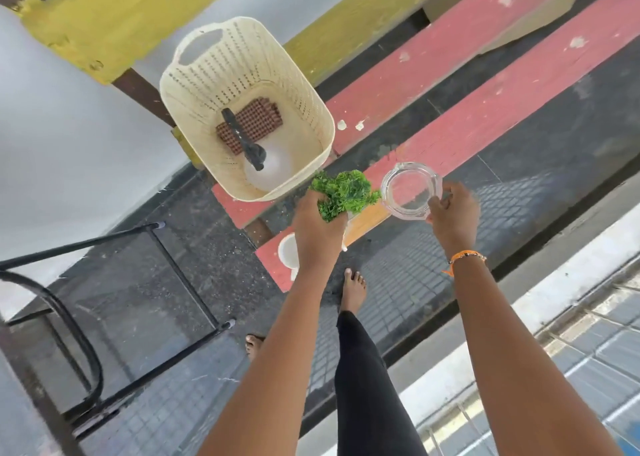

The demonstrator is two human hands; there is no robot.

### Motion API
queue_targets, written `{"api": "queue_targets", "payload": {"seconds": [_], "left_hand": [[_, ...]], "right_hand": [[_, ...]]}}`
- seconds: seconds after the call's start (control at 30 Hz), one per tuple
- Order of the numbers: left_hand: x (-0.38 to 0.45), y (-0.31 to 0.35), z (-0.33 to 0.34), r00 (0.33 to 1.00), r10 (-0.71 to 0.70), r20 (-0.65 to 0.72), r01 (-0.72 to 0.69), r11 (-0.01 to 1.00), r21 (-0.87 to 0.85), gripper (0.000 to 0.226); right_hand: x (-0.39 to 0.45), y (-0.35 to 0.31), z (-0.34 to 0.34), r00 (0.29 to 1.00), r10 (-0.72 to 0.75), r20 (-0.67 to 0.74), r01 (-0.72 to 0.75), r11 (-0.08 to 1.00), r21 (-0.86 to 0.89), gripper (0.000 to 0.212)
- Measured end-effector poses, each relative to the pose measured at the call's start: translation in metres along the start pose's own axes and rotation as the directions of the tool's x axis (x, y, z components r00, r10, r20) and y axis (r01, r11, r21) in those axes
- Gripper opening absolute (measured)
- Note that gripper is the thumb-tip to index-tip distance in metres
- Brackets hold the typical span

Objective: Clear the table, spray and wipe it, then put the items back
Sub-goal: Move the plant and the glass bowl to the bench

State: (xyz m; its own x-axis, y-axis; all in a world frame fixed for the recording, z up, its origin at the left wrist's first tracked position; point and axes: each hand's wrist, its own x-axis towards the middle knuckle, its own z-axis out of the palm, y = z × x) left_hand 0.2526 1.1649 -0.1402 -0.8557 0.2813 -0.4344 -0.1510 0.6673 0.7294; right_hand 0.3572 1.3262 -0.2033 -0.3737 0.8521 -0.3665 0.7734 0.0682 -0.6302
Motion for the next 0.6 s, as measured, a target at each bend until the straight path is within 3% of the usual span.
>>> {"api": "queue_targets", "payload": {"seconds": [0.27,0.6], "left_hand": [[0.04,-0.002,0.064,0.997,-0.072,0.013,0.072,0.996,0.054,0.032],[0.051,-0.001,0.078,0.994,-0.105,0.008,0.104,0.991,0.084,0.033]], "right_hand": [[0.058,0.029,0.027,0.997,0.006,0.071,-0.006,1.0,-0.012,0.024],[0.077,0.034,0.032,0.992,0.025,0.122,-0.02,0.999,-0.038,0.034]]}}
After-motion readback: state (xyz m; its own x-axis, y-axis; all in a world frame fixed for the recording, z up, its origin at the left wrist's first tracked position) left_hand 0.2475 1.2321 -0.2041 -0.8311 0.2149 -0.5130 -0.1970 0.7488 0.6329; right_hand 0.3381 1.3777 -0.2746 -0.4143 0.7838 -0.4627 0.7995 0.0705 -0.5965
